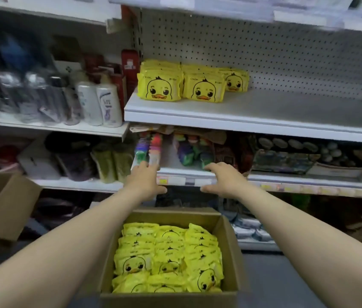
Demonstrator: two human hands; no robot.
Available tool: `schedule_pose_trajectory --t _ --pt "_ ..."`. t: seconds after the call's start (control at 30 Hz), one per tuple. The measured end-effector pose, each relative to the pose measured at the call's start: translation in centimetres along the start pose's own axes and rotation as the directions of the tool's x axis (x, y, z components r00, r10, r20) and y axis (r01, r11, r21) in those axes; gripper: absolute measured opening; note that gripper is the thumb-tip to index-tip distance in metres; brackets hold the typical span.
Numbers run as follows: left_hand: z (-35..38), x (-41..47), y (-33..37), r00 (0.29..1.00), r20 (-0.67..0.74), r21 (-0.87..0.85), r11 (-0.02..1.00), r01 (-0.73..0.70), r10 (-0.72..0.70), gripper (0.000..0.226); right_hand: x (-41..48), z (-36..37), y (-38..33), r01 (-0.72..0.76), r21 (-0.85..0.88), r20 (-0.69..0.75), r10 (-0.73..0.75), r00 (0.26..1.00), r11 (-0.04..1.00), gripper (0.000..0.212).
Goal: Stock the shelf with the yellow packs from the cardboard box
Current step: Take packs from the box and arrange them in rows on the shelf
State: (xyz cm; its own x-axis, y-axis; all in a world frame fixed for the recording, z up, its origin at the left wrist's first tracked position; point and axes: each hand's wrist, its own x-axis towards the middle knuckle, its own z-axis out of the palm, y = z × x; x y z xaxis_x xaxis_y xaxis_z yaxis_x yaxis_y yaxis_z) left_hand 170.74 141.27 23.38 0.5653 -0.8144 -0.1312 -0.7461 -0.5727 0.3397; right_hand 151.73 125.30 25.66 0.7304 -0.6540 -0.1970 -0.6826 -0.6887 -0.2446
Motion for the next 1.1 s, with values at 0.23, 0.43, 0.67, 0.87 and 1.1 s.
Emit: schedule_pose_trajectory --t 0.23,0.43,0.67,0.87,1.1 --pt "8.3 -1.3 -3.8 0.967 0.223 0.019 0.993 0.121 -0.122 0.075 1.3 9.4 2.1 -0.034 0.044 0.234 0.023 0.972 0.998 0.075" --pt "15.6 -2.4 -6.4 0.878 0.401 0.009 0.96 0.281 -0.261 0.074 2.0 17.6 4.1 -0.096 0.095 0.431 0.046 0.901 0.991 0.071" --pt "22.0 -3.2 -10.3 0.785 0.485 -0.019 0.893 0.449 -0.385 0.073 4.6 25.6 4.8 -0.133 0.137 0.581 0.029 0.813 0.982 0.065" --pt "25.9 -2.8 -13.9 0.756 0.488 -0.016 0.862 0.507 -0.436 0.077 6.7 32.2 4.2 -0.123 0.141 0.618 0.009 0.786 0.982 0.062" --pt "30.3 -1.4 -17.1 0.853 0.372 -0.031 0.914 0.405 -0.366 0.083 7.9 38.0 3.6 -0.056 0.148 0.602 -0.045 0.797 0.987 0.059"
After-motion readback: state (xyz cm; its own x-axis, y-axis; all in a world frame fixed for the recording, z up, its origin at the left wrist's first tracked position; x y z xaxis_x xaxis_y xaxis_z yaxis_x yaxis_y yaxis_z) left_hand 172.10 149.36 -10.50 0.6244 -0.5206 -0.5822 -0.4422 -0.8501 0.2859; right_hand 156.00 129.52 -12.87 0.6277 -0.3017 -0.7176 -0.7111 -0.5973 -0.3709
